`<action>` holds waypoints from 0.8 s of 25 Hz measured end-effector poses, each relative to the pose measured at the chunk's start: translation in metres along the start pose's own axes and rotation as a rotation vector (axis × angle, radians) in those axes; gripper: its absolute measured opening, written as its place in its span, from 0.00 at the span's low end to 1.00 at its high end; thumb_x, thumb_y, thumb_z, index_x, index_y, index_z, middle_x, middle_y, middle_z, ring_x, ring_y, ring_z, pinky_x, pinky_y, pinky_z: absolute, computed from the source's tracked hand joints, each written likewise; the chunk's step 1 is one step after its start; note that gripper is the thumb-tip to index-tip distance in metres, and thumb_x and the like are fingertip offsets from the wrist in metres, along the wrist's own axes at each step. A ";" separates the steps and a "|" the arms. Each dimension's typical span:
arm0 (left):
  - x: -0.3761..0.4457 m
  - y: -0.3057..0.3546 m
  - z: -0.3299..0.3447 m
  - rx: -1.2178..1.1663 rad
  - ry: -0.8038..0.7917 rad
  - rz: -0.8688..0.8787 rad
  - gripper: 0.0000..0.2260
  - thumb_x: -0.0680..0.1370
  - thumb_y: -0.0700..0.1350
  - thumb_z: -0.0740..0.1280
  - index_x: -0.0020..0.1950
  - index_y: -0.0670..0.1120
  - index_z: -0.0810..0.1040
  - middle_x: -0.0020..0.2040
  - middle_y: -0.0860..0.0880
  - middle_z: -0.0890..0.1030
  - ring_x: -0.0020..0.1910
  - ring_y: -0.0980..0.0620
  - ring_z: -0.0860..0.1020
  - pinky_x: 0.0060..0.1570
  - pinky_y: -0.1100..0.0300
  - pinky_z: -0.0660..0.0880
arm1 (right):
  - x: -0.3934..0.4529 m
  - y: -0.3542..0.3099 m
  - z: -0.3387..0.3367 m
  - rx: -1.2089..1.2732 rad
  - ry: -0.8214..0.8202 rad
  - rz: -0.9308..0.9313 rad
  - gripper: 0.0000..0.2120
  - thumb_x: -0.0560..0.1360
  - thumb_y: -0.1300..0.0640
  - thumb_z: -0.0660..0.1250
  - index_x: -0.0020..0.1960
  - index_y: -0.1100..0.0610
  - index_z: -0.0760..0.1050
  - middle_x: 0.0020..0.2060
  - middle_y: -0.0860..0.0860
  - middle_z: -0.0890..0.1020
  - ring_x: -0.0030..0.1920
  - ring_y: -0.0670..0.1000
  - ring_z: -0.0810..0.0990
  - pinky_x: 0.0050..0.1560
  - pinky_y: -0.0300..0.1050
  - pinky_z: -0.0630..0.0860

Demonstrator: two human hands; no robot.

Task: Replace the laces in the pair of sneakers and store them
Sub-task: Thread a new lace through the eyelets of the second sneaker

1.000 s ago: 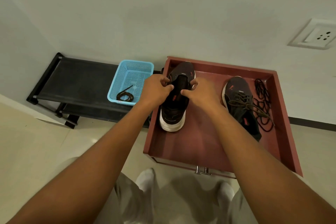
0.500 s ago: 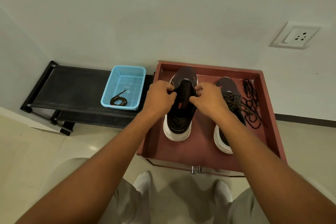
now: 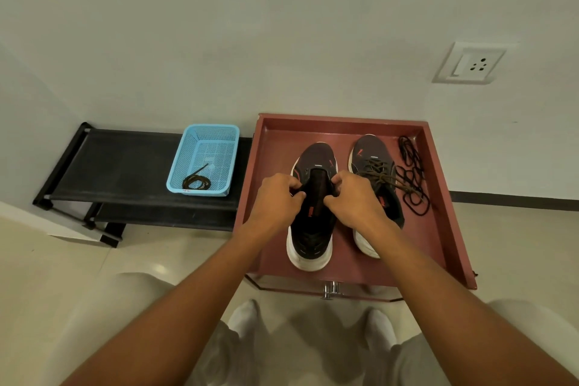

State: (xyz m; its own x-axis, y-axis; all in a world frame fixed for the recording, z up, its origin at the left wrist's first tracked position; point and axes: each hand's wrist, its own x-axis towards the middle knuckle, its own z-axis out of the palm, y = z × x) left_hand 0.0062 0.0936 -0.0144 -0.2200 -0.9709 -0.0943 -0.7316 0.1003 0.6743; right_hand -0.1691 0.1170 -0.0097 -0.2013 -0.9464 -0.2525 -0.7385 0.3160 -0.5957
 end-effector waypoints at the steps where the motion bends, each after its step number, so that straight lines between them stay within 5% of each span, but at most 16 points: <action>1: -0.001 -0.001 0.001 -0.014 0.004 0.003 0.04 0.79 0.42 0.72 0.47 0.44 0.86 0.41 0.48 0.85 0.41 0.53 0.83 0.47 0.53 0.83 | 0.000 0.001 0.001 0.004 0.002 0.003 0.19 0.74 0.58 0.73 0.63 0.57 0.76 0.48 0.52 0.82 0.47 0.53 0.82 0.52 0.52 0.82; 5: -0.001 -0.001 -0.006 -0.036 0.022 0.032 0.07 0.78 0.46 0.74 0.54 0.46 0.86 0.45 0.51 0.85 0.42 0.58 0.81 0.42 0.67 0.75 | 0.002 -0.002 0.001 -0.014 0.022 -0.019 0.21 0.75 0.52 0.73 0.65 0.55 0.75 0.49 0.50 0.81 0.49 0.53 0.82 0.53 0.54 0.82; 13: 0.013 -0.027 -0.056 -0.041 0.177 -0.005 0.20 0.80 0.53 0.69 0.70 0.46 0.77 0.59 0.49 0.81 0.57 0.51 0.79 0.56 0.58 0.74 | 0.019 -0.034 -0.001 -0.023 0.108 -0.215 0.26 0.78 0.45 0.70 0.72 0.54 0.73 0.65 0.52 0.78 0.65 0.53 0.77 0.65 0.53 0.76; 17: 0.014 -0.054 -0.076 -0.043 0.146 -0.083 0.32 0.81 0.59 0.66 0.80 0.45 0.63 0.76 0.44 0.69 0.75 0.45 0.67 0.72 0.46 0.68 | 0.034 -0.062 0.017 -0.122 0.104 -0.317 0.26 0.79 0.42 0.68 0.72 0.52 0.72 0.68 0.51 0.77 0.71 0.56 0.71 0.69 0.54 0.71; 20: 0.016 -0.081 -0.094 0.058 0.172 -0.112 0.34 0.82 0.59 0.64 0.82 0.45 0.59 0.79 0.44 0.65 0.77 0.42 0.63 0.76 0.42 0.63 | 0.040 -0.092 0.040 -0.170 0.044 -0.378 0.31 0.79 0.41 0.67 0.77 0.53 0.67 0.74 0.51 0.71 0.76 0.56 0.65 0.73 0.57 0.66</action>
State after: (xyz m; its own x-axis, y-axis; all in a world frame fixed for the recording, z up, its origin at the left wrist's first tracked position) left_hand 0.1225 0.0493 -0.0021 -0.0260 -0.9990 -0.0365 -0.7824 -0.0024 0.6227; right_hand -0.0835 0.0524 0.0039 0.0802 -0.9968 -0.0051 -0.8606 -0.0667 -0.5049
